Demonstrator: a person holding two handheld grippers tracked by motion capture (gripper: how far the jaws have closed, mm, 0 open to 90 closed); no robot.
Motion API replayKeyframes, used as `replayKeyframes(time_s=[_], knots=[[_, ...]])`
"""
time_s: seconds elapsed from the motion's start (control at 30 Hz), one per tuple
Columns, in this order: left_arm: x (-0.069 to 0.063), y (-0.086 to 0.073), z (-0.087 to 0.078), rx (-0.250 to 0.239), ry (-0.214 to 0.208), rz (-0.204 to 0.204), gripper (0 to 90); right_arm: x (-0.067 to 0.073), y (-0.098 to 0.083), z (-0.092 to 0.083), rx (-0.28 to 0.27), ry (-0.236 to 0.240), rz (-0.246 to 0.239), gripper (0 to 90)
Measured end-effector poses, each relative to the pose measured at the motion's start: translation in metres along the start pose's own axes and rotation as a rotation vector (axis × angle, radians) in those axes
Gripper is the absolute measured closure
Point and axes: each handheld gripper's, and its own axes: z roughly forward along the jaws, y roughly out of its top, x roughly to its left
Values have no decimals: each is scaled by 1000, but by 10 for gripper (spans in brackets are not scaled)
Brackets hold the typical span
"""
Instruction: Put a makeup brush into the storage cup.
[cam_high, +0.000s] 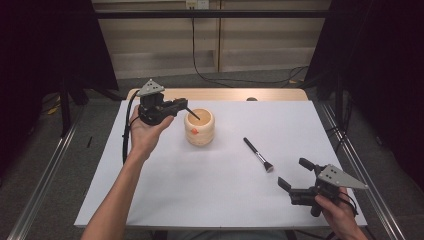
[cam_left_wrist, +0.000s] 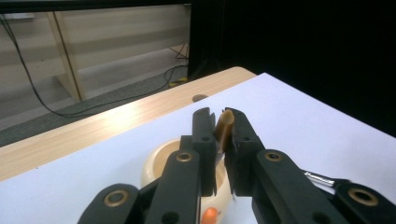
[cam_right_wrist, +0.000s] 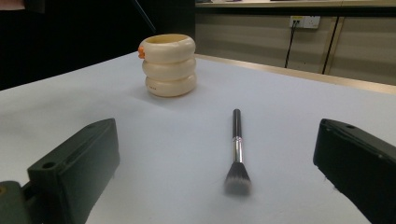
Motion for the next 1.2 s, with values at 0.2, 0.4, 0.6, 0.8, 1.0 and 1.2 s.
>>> replayKeyframes(time_s=[0.2,0.4,0.6,0.8,1.0,1.2], knots=[[2,-3,7,7,5,-3,839,-1,0,0,0,0,1,0],[-1,-6,15,25,4,10,839,-1,0,0,3,-2,-9,0],[0,-12,19,41,5,6,838,-1,-1,0,4,1,-7,0],[4,-19,24,50,22,-6,838,-1,-1,0,5,3,-8,0],[7,-26,31,64,32,-16,837,-1,-1,1,8,6,-5,1],[8,-30,34,78,33,-13,835,0,-1,0,11,9,-12,2]])
